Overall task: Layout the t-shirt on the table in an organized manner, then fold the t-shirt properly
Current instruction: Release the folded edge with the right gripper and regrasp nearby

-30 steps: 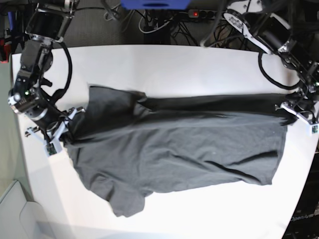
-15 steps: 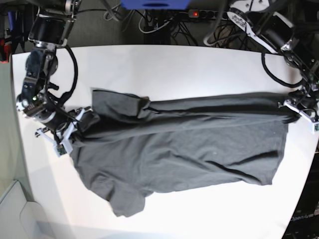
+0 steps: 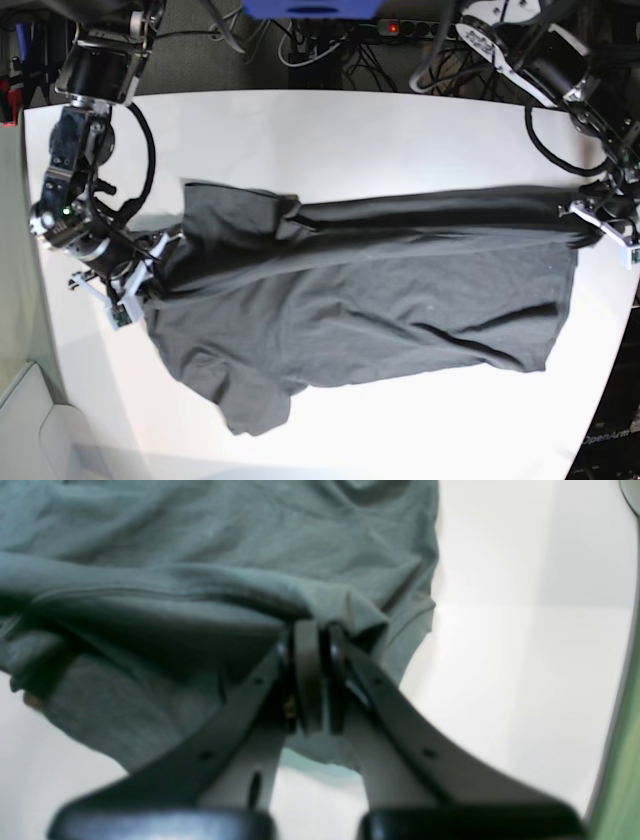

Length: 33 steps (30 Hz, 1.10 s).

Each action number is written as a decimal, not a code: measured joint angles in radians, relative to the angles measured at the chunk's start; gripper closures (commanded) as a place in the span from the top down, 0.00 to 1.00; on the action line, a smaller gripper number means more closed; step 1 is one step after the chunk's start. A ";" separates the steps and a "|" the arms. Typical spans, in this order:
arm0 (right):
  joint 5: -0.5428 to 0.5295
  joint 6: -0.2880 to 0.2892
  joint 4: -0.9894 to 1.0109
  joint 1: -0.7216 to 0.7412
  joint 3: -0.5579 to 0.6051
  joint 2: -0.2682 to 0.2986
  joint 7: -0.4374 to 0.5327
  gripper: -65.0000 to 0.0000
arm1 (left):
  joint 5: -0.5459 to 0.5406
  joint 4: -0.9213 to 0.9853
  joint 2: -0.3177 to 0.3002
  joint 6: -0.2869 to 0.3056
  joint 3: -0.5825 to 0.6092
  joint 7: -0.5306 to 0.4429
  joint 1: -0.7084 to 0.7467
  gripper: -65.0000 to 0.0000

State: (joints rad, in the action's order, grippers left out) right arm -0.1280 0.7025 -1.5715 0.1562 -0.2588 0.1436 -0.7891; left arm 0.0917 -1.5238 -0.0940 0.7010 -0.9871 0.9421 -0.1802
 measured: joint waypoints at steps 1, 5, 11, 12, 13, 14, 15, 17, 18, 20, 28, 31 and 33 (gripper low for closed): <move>0.000 0.000 0.003 0.000 0.000 0.000 0.001 0.00 | 0.000 0.000 0.000 0.000 0.000 0.000 0.000 0.01; 0.000 0.000 0.066 0.003 0.000 0.000 -0.001 0.13 | 0.001 0.040 -0.010 0.000 0.000 -0.002 0.001 0.08; 0.004 0.000 0.080 0.010 0.047 0.039 0.000 0.52 | 0.001 0.100 -0.040 -0.001 -0.006 0.002 0.004 0.56; 0.002 0.000 0.071 0.008 0.054 0.042 -0.001 0.55 | -0.005 0.101 -0.042 -0.001 -0.006 -0.001 0.004 0.63; -0.002 0.000 0.058 0.005 0.059 0.045 -0.003 0.56 | -0.008 0.100 -0.042 -0.001 -0.006 -0.001 0.002 0.69; -0.003 0.000 0.039 0.000 0.053 0.045 -0.003 0.56 | -0.007 0.096 -0.042 -0.002 -0.006 -0.003 0.002 0.75; 0.002 0.000 0.019 -0.005 0.050 0.047 -0.005 0.56 | -0.007 0.095 -0.042 -0.001 -0.006 -0.003 0.002 0.80; 0.001 -0.004 -0.044 -0.025 0.047 0.053 -0.008 0.56 | -0.007 0.080 -0.040 -0.001 -0.006 0.001 0.004 0.86; -0.004 -0.003 -0.073 -0.042 0.047 0.054 0.001 0.56 | -0.007 0.064 -0.040 -0.001 -0.006 0.000 0.006 0.89; 0.001 -0.006 -0.127 -0.087 0.053 0.055 -0.001 0.56 | -0.008 0.037 -0.039 -0.001 -0.006 -0.005 0.014 0.92; 0.005 -0.002 -0.206 -0.277 0.052 0.007 -0.007 0.56 | -0.004 0.069 -0.035 -0.004 -0.010 -0.008 0.074 0.92; -0.006 -0.003 -0.205 -0.321 0.055 -0.008 0.003 0.56 | -0.011 0.109 -0.032 -0.001 0.004 -0.070 0.085 0.92; -0.003 -0.002 -0.203 -0.336 0.055 -0.012 -0.008 0.56 | -0.008 0.111 -0.018 -0.001 0.000 -0.092 0.095 0.92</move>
State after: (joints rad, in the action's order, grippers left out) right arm -0.1310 0.7002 -1.7744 -0.1795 -0.2043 0.1318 -0.7975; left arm 0.0841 -1.4128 -0.1123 0.7002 -0.9874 0.8505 -0.0856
